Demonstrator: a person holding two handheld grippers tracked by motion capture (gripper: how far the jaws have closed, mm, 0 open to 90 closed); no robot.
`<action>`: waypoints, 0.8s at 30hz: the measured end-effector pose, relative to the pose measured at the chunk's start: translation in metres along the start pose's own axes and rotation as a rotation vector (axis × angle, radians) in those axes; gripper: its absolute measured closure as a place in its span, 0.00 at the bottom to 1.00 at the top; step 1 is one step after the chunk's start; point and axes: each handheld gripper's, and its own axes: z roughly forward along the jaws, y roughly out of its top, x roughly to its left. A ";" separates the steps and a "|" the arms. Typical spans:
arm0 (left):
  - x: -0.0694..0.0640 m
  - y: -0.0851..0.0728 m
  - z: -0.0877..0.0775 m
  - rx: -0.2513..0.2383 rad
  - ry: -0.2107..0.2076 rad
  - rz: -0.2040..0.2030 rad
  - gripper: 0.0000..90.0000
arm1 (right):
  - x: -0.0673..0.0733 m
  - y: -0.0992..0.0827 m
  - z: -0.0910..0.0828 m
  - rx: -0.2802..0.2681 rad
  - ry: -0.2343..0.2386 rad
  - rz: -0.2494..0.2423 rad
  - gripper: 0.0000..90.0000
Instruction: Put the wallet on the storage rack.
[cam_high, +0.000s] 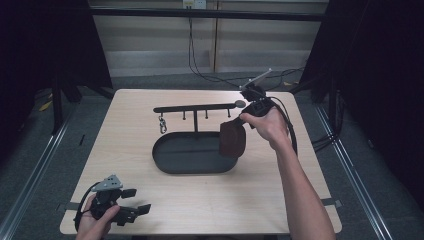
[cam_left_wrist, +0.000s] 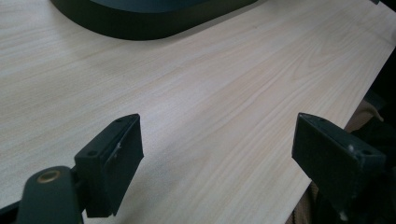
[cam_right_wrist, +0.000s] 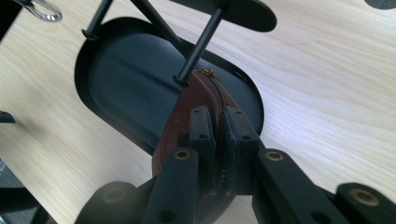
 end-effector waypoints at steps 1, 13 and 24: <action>0.000 0.000 0.000 0.000 0.000 0.000 0.18 | 0.000 0.000 0.000 0.000 0.000 0.000 0.92; 0.002 0.000 -0.001 -0.003 -0.017 -0.025 0.18 | -0.012 -0.016 0.015 -0.066 0.068 0.067 0.93; 0.000 0.000 0.000 -0.005 -0.011 -0.025 0.18 | -0.021 -0.026 0.031 -0.159 0.115 0.139 0.93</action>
